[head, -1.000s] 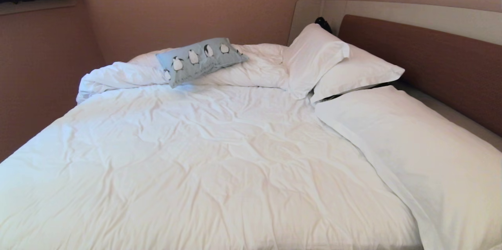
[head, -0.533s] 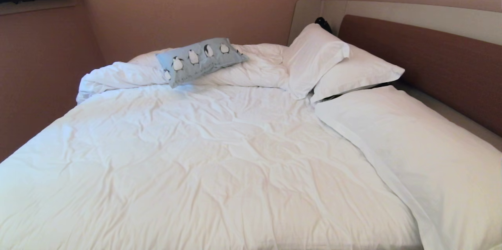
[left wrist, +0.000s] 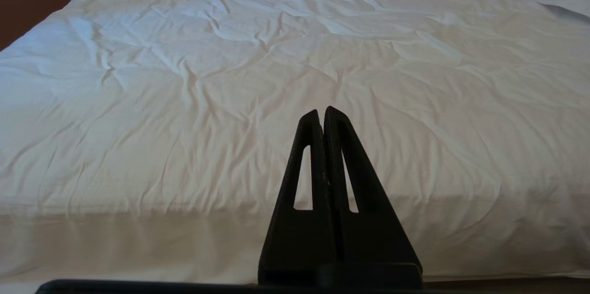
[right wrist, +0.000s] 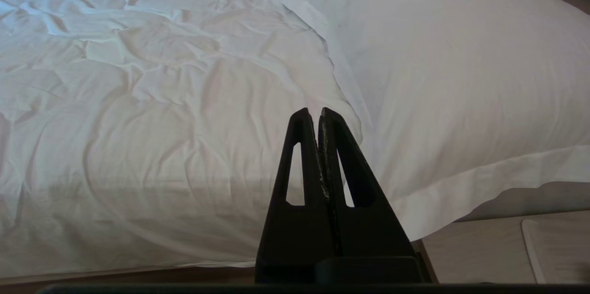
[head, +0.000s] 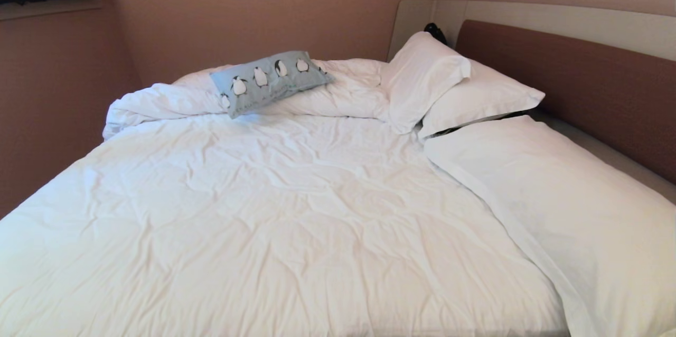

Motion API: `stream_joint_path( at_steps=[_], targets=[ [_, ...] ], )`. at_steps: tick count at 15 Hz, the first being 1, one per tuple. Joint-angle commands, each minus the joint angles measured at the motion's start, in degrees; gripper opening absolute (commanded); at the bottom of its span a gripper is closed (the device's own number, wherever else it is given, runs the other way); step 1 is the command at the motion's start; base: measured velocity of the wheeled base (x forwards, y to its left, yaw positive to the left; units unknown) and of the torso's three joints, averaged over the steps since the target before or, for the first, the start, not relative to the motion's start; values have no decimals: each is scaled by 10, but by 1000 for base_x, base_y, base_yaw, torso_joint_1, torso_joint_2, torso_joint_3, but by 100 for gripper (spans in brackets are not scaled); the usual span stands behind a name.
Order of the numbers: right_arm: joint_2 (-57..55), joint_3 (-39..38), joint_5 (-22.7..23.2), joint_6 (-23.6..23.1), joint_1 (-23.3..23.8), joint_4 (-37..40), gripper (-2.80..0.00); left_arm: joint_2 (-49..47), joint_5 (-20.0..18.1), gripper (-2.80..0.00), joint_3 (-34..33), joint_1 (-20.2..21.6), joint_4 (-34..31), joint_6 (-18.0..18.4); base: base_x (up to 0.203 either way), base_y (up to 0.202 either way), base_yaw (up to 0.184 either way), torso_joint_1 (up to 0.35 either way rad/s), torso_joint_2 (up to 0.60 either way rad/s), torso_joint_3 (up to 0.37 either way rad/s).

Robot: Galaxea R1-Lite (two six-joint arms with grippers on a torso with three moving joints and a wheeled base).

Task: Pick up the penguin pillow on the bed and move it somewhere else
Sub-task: Pick up the pillow

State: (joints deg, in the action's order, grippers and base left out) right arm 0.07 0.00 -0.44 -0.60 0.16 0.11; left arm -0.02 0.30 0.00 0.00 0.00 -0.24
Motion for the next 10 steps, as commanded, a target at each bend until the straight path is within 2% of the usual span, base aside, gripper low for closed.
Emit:
stream_joint_path(
  at_steps=[1, 10],
  targets=[
    [0, -1, 0, -1, 0, 0, -280, 0, 1, -280, 0, 0, 0, 0, 0, 0, 0, 0, 0, 0],
    [-2, 4, 3, -5, 0, -3, -280, 0, 1, -280, 0, 0, 0, 0, 0, 0, 0, 0, 0, 0]
  ],
)
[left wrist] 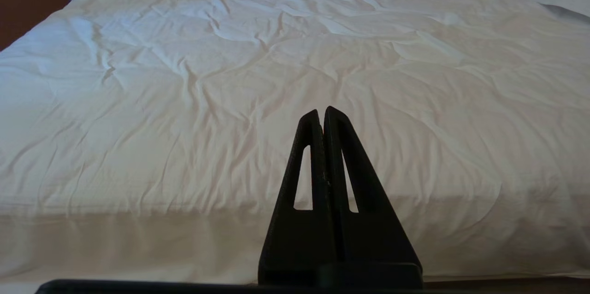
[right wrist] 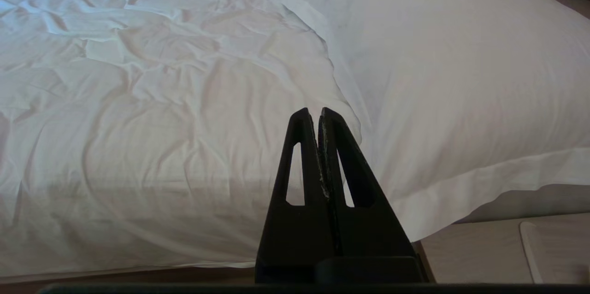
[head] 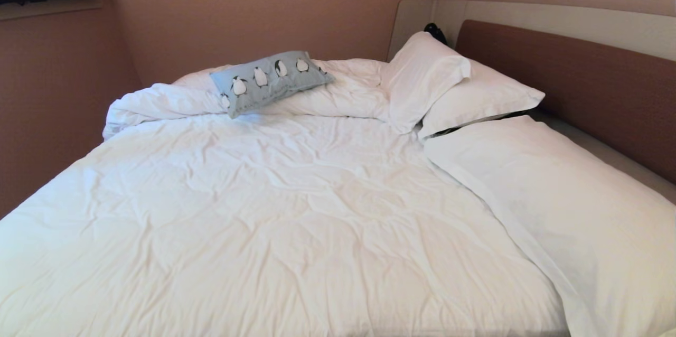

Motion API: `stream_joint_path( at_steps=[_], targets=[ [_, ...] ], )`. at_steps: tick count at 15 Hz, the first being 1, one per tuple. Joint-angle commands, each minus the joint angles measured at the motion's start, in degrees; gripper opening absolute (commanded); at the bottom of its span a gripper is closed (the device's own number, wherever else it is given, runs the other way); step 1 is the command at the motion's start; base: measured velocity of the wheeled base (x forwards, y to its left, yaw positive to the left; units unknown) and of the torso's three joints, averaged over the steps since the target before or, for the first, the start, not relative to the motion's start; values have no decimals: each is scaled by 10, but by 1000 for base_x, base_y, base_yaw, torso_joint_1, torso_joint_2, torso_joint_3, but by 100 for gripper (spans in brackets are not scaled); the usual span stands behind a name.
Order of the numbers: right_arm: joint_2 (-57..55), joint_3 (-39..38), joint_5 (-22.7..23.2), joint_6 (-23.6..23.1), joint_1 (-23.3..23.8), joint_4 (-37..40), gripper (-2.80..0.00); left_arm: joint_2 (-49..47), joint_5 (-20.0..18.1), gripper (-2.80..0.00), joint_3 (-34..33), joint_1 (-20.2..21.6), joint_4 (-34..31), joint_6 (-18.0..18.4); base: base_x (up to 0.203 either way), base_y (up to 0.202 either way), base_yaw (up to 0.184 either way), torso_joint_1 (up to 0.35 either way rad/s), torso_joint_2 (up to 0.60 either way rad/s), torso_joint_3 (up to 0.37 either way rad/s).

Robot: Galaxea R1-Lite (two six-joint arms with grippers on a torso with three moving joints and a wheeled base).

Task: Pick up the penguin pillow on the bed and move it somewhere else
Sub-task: Pick up the pillow

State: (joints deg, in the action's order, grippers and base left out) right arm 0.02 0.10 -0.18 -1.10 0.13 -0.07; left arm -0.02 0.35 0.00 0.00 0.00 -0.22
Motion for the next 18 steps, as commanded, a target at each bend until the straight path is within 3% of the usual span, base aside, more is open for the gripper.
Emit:
stream_joint_path(
  at_steps=[1, 8, 18],
  targets=[
    [0, 17, 2, 1, 0, -3, -280, -1, 0, -280, 0, 0, 0, 0, 0, 0, 0, 0, 0, 0],
    [-48, 179, 9, 11, 0, 0, -280, 0, 0, -280, 0, 0, 0, 0, 0, 0, 0, 0, 0, 0],
    [-407, 385, 2, 10, 0, -7, -280, -1, 0, -280, 0, 0, 0, 0, 0, 0, 0, 0, 0, 0]
  ],
)
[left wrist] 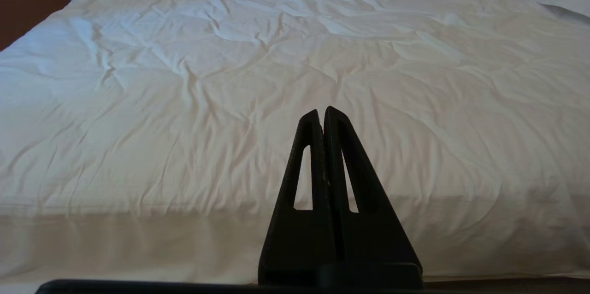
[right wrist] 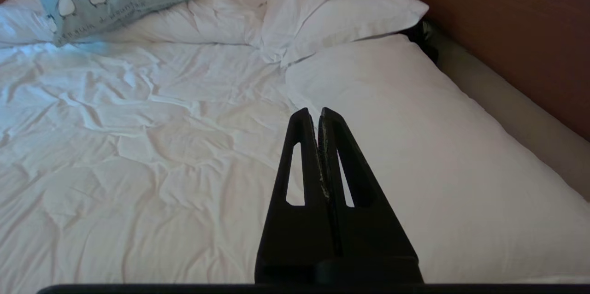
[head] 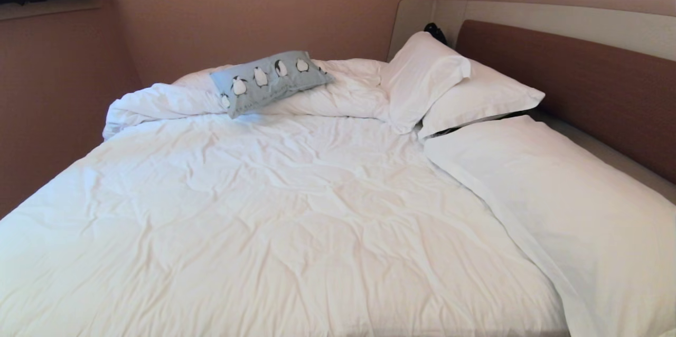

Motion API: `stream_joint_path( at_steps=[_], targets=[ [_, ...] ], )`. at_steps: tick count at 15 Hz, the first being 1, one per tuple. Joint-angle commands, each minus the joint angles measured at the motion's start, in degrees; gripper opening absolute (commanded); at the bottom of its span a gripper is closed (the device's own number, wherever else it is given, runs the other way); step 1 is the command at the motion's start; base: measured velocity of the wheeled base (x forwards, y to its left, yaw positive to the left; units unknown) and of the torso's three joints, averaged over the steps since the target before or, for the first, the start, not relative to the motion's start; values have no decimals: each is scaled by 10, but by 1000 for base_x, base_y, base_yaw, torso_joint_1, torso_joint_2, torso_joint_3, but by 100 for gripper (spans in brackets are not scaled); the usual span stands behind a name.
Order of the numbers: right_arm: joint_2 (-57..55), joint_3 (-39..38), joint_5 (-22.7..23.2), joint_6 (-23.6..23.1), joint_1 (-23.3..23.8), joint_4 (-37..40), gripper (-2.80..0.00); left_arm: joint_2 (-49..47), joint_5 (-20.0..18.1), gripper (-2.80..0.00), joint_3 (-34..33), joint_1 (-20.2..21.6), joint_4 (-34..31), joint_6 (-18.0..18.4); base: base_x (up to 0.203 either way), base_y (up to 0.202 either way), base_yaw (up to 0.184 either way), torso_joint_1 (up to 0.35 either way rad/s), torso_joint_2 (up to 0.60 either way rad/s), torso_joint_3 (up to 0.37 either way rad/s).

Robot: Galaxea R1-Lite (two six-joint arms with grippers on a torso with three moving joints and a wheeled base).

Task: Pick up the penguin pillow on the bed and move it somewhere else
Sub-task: Pick up the pillow

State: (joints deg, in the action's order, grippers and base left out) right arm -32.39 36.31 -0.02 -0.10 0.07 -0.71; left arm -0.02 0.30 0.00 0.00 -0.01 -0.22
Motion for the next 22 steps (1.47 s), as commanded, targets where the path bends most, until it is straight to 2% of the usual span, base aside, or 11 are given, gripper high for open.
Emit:
stream_joint_path(
  at_steps=[1, 4, 8, 11, 14, 16, 19, 22],
  targets=[
    [-124, 47, -1, 1, 1, -1, -280, 0, 0, -280, 0, 0, 0, 0, 0, 0, 0, 0, 0, 0],
    [-249, 97, -16, 2, 9, -18, -280, -1, 0, -280, 0, 0, 0, 0, 0, 0, 0, 0, 0, 0],
    [-435, 160, -35, 3, 30, -134, -280, 0, 0, -280, 0, 0, 0, 0, 0, 0, 0, 0, 0, 0],
    [-578, 217, -59, 6, 39, -173, -280, 0, 0, -280, 0, 0, 0, 0, 0, 0, 0, 0, 0, 0],
    [-723, 295, -83, 20, 52, -212, -280, 0, 0, -280, 0, 0, 0, 0, 0, 0, 0, 0, 0, 0],
    [-806, 385, -114, 25, 58, -230, -280, 0, 0, -280, 0, 0, 0, 0, 0, 0, 0, 0, 0, 0],
    [-901, 471, -149, 17, 70, -237, -280, 0, 0, -280, 0, 0, 0, 0, 0, 0, 0, 0, 0, 0],
    [-922, 488, -155, 4, 89, -231, -280, 0, 0, -280, 0, 0, 0, 0, 0, 0, 0, 0, 0, 0]
  ],
)
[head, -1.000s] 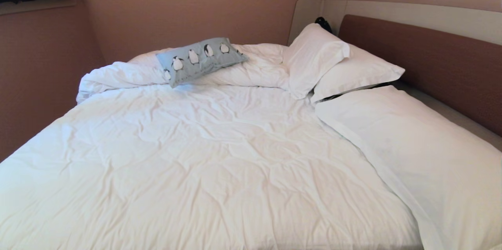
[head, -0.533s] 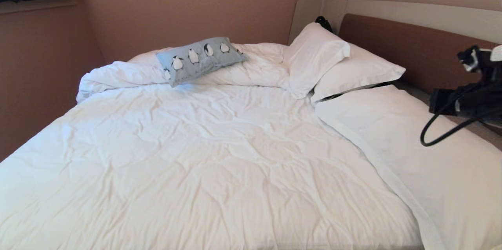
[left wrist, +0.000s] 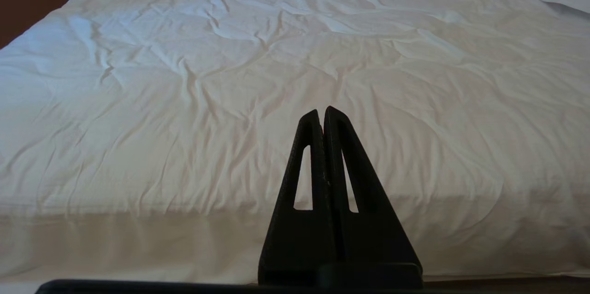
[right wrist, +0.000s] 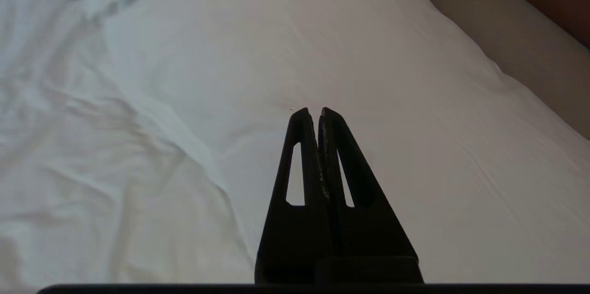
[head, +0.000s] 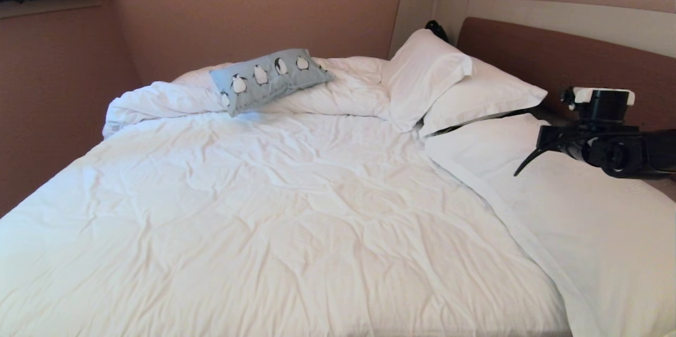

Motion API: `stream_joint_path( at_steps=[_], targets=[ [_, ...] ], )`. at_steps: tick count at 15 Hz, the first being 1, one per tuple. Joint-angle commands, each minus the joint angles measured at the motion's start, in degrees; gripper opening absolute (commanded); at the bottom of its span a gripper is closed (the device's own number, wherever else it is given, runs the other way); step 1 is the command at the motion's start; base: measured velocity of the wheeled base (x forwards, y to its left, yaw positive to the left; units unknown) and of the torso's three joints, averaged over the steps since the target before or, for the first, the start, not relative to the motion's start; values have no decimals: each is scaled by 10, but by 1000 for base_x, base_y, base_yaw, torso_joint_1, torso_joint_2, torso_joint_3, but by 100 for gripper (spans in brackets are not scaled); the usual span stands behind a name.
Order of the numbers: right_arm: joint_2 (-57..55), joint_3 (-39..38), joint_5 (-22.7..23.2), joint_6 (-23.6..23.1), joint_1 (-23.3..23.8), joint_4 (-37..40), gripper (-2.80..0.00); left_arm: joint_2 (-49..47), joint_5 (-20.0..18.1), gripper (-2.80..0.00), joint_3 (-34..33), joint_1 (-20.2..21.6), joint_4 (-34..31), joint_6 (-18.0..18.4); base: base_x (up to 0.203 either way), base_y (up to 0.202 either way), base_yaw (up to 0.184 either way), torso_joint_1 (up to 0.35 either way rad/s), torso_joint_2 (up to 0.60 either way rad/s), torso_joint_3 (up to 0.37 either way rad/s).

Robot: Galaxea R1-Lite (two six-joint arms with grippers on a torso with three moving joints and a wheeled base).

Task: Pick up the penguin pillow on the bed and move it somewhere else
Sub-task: Pick up the pillow

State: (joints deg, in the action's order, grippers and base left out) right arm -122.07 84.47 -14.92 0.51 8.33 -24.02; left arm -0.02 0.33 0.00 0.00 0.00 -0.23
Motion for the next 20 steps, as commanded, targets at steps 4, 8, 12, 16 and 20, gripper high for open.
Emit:
stream_joint_path(
  at_steps=[4, 8, 12, 16, 20],
  targets=[
    [-37, 66, -6, 11, 38, 88, -280, 0, 0, -280, 0, 0, 0, 0, 0, 0, 0, 0, 0, 0],
    [-25, 67, -5, 11, 38, 134, -280, 0, 0, -280, 0, 0, 0, 0, 0, 0, 0, 0, 0, 0],
    [-24, 97, -6, 3, 35, 240, 0, -1, 0, -280, 0, 0, 0, 0, 0, 0, 0, 0, 0, 0],
    [-21, 163, -6, 20, 35, 396, 0, 0, 0, -280, 0, 0, 0, 0, 0, 0, 0, 0, 0, 0],
    [-30, 186, -5, 13, 35, 488, 0, 0, 0, -280, 0, 0, 0, 0, 0, 0, 0, 0, 0, 0]
  ],
)
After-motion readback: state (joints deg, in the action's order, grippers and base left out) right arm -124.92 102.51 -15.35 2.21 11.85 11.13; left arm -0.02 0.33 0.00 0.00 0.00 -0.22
